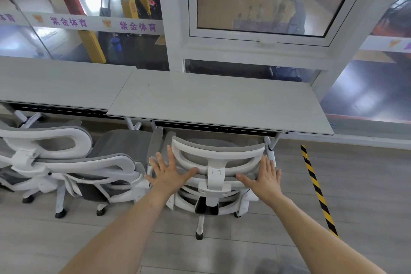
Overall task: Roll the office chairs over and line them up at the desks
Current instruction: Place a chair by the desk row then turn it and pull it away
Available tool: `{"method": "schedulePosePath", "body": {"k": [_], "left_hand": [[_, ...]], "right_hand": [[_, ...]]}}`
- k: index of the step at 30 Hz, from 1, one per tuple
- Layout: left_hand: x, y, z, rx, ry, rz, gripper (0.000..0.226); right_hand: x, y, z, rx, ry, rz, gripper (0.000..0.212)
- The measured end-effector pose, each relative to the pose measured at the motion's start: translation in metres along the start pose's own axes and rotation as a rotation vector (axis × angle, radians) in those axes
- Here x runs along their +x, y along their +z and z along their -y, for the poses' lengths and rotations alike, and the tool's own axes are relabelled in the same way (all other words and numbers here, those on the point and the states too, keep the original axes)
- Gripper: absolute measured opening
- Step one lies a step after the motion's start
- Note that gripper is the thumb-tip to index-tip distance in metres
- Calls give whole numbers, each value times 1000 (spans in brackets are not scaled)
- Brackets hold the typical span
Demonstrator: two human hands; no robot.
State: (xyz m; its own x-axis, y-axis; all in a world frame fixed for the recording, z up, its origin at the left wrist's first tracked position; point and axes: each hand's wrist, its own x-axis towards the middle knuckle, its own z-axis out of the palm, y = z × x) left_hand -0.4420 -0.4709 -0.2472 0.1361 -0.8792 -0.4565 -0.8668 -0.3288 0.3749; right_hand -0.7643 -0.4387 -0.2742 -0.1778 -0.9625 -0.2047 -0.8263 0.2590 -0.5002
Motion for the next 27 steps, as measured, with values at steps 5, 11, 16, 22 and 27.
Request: {"method": "schedulePosePath", "body": {"k": [5, 11, 16, 22, 27], "left_hand": [[-7, -4, 3, 73, 23, -5, 126], [-27, -6, 6, 140, 83, 32, 108], [-45, -3, 13, 273, 179, 75, 92], [-95, 7, 19, 377, 325, 29, 69], [-172, 29, -4, 390, 499, -61, 55]], "right_hand": [[-9, 0, 6, -22, 51, 28, 119], [-32, -3, 11, -36, 69, 81, 83], [-73, -7, 9, -138, -22, 34, 59], [-149, -26, 13, -203, -36, -56, 44], [-224, -43, -8, -247, -85, -222, 34]]}}
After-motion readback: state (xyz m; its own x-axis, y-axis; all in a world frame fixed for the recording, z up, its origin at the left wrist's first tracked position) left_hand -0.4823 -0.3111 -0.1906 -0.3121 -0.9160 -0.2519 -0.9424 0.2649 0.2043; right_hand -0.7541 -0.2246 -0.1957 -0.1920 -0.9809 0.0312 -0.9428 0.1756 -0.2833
